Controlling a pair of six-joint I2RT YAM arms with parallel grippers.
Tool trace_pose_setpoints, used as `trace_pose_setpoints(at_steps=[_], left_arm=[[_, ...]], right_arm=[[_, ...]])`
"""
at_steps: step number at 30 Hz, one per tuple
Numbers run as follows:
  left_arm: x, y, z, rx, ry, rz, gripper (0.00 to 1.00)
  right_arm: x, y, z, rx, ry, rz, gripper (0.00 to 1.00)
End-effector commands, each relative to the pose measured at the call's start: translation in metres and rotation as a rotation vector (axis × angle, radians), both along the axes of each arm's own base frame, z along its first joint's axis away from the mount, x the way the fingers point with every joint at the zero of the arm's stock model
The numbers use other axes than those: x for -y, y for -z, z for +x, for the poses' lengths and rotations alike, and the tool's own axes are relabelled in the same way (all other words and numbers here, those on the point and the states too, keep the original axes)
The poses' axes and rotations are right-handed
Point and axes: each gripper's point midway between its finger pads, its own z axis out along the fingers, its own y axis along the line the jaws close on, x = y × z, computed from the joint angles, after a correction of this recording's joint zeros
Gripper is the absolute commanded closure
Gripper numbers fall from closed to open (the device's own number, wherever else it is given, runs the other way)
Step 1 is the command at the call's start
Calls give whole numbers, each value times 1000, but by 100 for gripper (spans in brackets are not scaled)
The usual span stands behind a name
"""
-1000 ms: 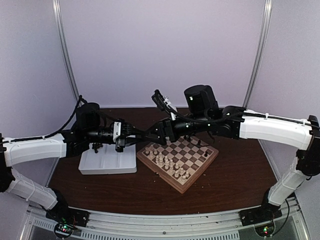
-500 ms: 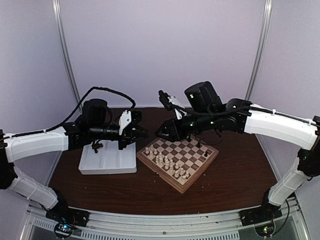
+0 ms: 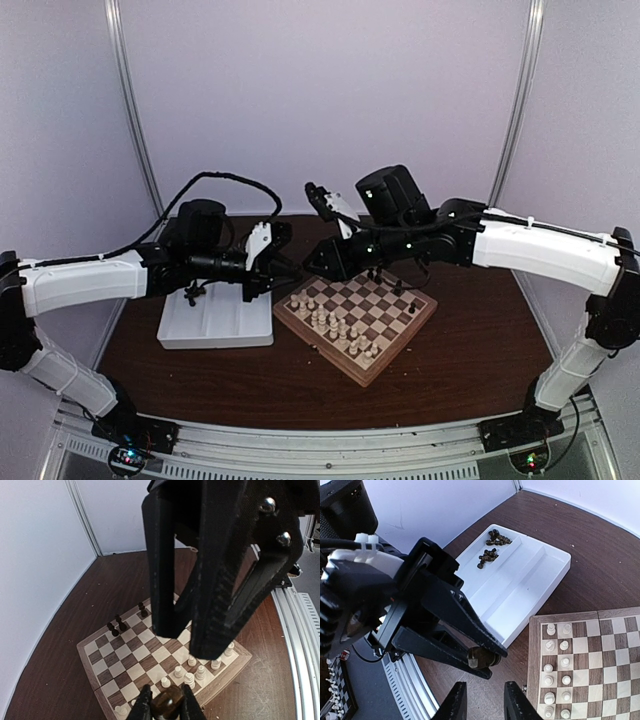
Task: Set up the chess pieces on the board
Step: Adjust the chess piece.
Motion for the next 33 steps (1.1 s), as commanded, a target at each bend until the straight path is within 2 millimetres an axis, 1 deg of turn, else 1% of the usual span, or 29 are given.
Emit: trace_pose_setpoints(at_steps=[1,6,11,19,22,25,29,33], left_arm=[[10,-22,-1,23,37,-67,100],[12,-24,-1,17,42,-77,100],[13,-28,-1,17,42,-94,100],[13,-32,2,23,28,-101,98],[13,-34,3,25,25,-108,98],[14,-33,5,23,16,-111,97],[14,-32,6,16,11,-114,94],[13,-31,4,14,13,-120,89]], right_arm=[[-11,-12,10,42,13,55,71],[-19,-10,12,52,1,84,72],[-25,0,12,45,-12,90,73],[-25,12,11,24,-14,77,75],[-24,15,10,17,-7,74,79],[-23,16,11,17,3,76,91],[-21,12,13,31,20,90,97],[-16,7,17,52,44,92,100]])
